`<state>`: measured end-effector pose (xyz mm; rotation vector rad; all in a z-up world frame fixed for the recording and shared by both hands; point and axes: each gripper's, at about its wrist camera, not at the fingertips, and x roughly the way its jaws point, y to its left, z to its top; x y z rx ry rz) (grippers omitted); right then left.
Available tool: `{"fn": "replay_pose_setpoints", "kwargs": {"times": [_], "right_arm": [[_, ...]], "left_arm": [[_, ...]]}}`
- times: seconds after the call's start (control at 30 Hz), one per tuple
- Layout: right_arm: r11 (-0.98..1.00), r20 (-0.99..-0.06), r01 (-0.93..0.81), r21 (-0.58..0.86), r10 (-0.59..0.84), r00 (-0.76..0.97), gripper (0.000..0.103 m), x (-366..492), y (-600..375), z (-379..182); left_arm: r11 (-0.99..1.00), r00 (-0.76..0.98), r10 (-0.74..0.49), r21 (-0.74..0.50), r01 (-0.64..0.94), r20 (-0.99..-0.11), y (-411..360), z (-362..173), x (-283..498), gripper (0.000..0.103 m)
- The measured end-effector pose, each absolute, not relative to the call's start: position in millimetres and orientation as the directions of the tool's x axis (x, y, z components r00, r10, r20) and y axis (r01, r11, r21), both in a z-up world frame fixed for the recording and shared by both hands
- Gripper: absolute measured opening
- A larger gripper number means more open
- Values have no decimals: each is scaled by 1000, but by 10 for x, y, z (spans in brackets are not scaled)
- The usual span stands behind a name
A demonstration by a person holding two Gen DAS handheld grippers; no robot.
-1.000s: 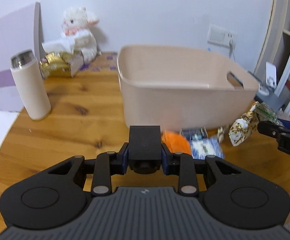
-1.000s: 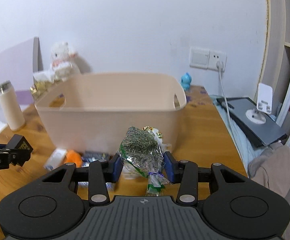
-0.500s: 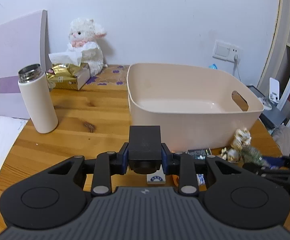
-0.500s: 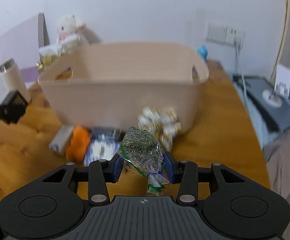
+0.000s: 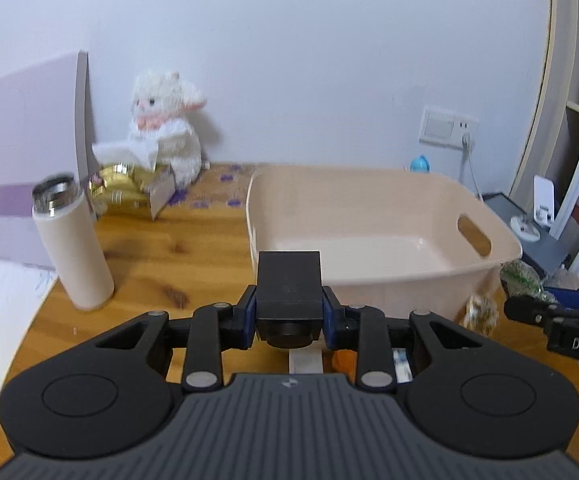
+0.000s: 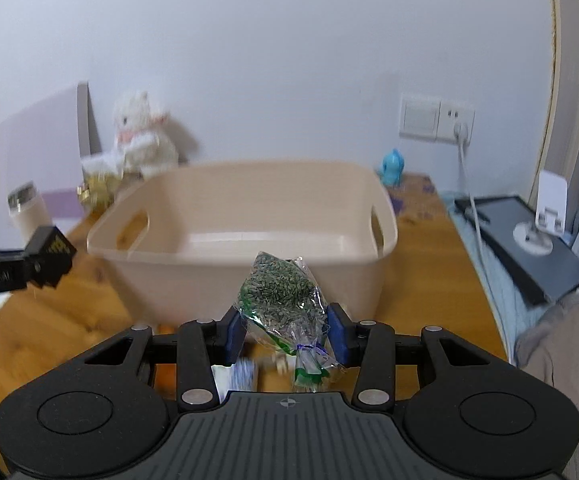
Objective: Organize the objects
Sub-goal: 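Lift the black cube with the left tool while the right tool carries the bag over the bin, then open the left tool over the bin while the right tool drops the green bag inside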
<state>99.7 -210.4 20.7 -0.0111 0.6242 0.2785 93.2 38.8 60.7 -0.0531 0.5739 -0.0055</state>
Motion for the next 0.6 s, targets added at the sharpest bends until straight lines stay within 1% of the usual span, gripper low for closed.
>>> {"fn": "replay_pose_setpoints", "kwargs": {"times": [0.07, 0.17, 0.3, 0.4, 0.5, 0.6], "right_arm": [[962, -553, -257, 86, 261, 791, 41, 1062, -2102, 286], [962, -521, -258, 89, 266, 811, 41, 1188, -2064, 388], [965, -509, -251, 78, 255, 822, 41, 1422, -2010, 428], [970, -516, -235, 60, 232, 825, 41, 1621, -1989, 388], [974, -534, -223, 52, 215, 817, 41, 1804, -1970, 311], [976, -557, -214, 28, 193, 808, 41, 1940, -1922, 199]], "left_arm": [[999, 850, -17, -49, -10, -527, 372, 673, 1033, 34], [998, 844, -35, -70, -3, -534, 363, 721, 1261, 34], [999, 838, -20, -35, 1, -545, 249, 704, 1567, 34], [999, 810, -40, -41, 19, -586, 161, 608, 1817, 34], [1000, 783, -26, -22, 15, -622, 58, 459, 2036, 34], [999, 746, -52, -43, 32, -664, -17, 306, 2195, 34]]}}
